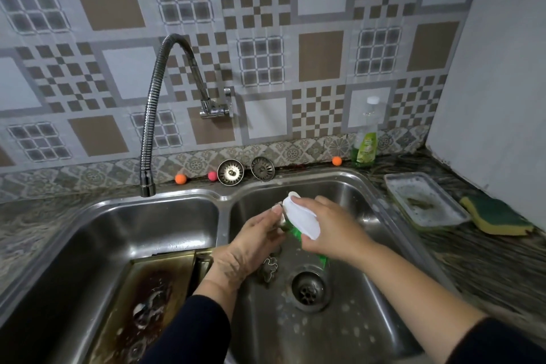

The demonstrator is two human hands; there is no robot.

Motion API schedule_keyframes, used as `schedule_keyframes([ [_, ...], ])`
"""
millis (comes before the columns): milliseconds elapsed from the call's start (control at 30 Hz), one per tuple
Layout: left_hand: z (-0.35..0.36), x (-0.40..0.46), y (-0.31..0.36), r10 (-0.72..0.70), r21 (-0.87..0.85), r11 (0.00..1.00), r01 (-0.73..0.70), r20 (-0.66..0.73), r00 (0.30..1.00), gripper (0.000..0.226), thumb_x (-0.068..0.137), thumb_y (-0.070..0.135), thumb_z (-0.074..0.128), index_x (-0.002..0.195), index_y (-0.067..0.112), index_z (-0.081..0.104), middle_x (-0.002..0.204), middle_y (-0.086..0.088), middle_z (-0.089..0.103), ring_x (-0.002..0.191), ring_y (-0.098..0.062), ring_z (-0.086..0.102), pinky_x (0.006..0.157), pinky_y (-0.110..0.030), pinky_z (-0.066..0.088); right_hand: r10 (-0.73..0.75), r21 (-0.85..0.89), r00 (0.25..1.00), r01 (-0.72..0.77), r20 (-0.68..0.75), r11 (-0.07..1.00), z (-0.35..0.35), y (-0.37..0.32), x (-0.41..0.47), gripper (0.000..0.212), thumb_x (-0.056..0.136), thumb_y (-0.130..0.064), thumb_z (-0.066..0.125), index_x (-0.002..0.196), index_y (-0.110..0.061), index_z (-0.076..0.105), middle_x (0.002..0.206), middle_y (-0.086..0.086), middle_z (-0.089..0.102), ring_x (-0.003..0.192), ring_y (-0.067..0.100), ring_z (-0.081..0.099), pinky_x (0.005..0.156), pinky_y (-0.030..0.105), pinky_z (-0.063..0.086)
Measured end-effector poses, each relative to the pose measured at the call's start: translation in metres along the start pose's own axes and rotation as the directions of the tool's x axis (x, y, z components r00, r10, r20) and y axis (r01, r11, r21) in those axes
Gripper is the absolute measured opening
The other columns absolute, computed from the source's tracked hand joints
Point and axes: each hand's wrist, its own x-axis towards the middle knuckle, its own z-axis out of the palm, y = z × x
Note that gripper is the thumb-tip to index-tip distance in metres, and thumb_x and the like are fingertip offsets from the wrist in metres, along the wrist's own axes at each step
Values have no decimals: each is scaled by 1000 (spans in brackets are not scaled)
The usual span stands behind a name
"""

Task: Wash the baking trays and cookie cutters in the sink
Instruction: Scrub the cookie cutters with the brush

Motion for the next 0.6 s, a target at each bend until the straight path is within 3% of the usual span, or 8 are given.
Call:
schedule_keyframes([
  [67,-3,0,1,-10,-18,1000,10,-7,1000,28,95,13,48,118,4,62,106,-18,69,96,-27,65,87,-36,55,5,-80,1000,-6,-3,997,-3,-1,0,75,77,-29,64,145,-38,33,106,-2,46,102,25,56,76,27,40],
  [133,-4,0,1,-6,-38,999,4,-66,998,30,95,8,49,122,1,60,98,-16,71,86,-23,66,78,-34,56,12,-34,1000,-12,6,999,-3,-2,-4,74,76,-29,65,143,-37,36,109,-2,49,103,24,55,76,26,40],
  [233,7,3,-4,-65,-26,998,63,-117,991,33,99,16,45,125,0,56,109,-17,64,89,-24,63,70,-31,56,20,-14,1000,-20,-18,1000,3,-6,-4,74,75,-28,65,143,-34,35,117,1,51,108,25,56,84,30,44],
  [333,21,1,-1,-159,-87,985,149,-116,980,38,101,25,32,124,2,54,107,-16,62,91,-27,60,79,-35,51,92,-90,994,-96,-55,991,8,-4,0,74,80,-30,61,146,-33,29,124,2,48,112,28,55,88,32,43],
  [433,21,-1,2,-140,-27,990,139,-59,988,41,100,38,40,112,6,62,100,-12,67,92,-24,63,80,-33,51,79,-115,995,-85,-56,990,11,-3,-4,74,82,-32,60,147,-34,26,125,1,47,111,27,55,85,32,44],
  [533,16,-2,-1,-80,122,989,86,-49,996,16,96,18,53,103,9,64,103,-14,66,92,-23,63,82,-31,52,73,-113,995,-80,-61,990,13,-5,-6,74,82,-32,61,147,-34,26,125,1,47,112,26,55,84,31,43],
  [600,11,0,-4,-33,119,992,43,-85,996,11,93,11,57,98,6,65,102,-18,64,93,-27,63,85,-36,52,115,-32,990,-118,-79,993,9,-3,-5,75,79,-31,63,146,-34,30,123,0,48,111,24,54,82,30,44],
])
